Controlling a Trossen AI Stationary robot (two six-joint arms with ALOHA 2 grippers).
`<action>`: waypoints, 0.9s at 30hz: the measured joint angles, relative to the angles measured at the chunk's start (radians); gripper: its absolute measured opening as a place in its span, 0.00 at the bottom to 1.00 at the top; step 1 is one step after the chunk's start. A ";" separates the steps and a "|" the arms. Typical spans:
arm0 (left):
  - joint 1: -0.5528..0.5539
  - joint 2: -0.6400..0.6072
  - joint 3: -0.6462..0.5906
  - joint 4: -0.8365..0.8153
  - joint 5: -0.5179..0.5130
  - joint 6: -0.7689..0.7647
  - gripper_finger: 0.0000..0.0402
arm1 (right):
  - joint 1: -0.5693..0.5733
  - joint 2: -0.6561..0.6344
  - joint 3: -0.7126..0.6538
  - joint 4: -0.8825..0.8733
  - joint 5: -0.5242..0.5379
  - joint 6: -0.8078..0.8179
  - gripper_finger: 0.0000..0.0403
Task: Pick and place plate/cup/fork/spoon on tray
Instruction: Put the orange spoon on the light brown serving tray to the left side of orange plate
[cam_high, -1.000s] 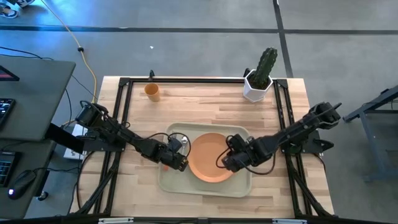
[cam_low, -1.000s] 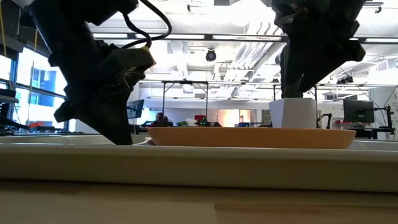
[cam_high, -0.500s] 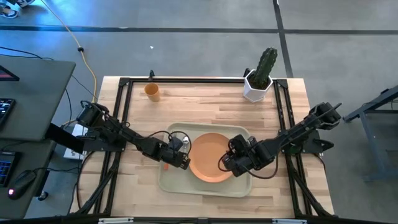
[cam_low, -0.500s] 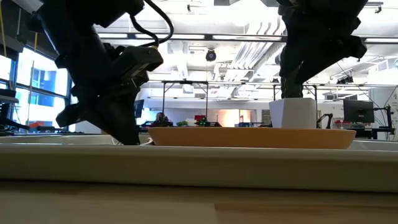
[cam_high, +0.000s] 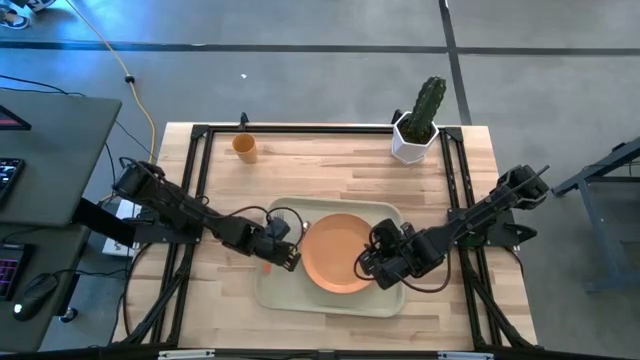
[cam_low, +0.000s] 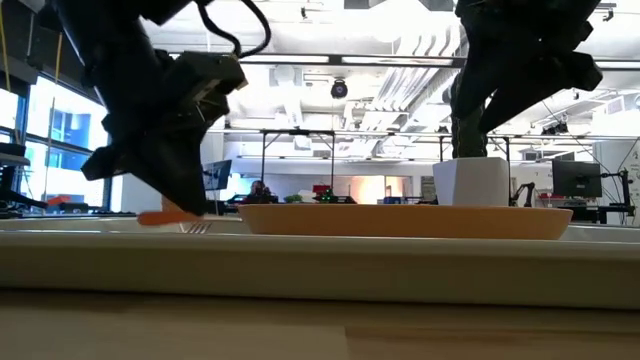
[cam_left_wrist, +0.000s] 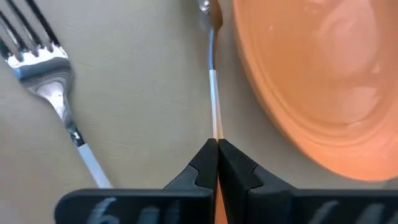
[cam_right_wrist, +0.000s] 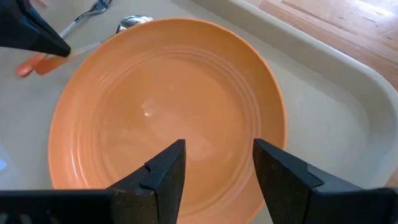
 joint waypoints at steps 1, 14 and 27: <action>-0.003 -0.009 0.000 -0.006 -0.003 0.000 0.00 | 0.000 0.000 0.000 0.000 0.000 0.000 0.44; 0.018 -0.028 0.002 -0.039 -0.002 0.088 0.00 | -0.019 0.000 0.000 0.007 0.004 0.001 0.44; 0.023 -0.026 0.003 -0.035 -0.004 0.175 0.16 | -0.041 0.000 0.000 0.013 -0.019 -0.017 0.44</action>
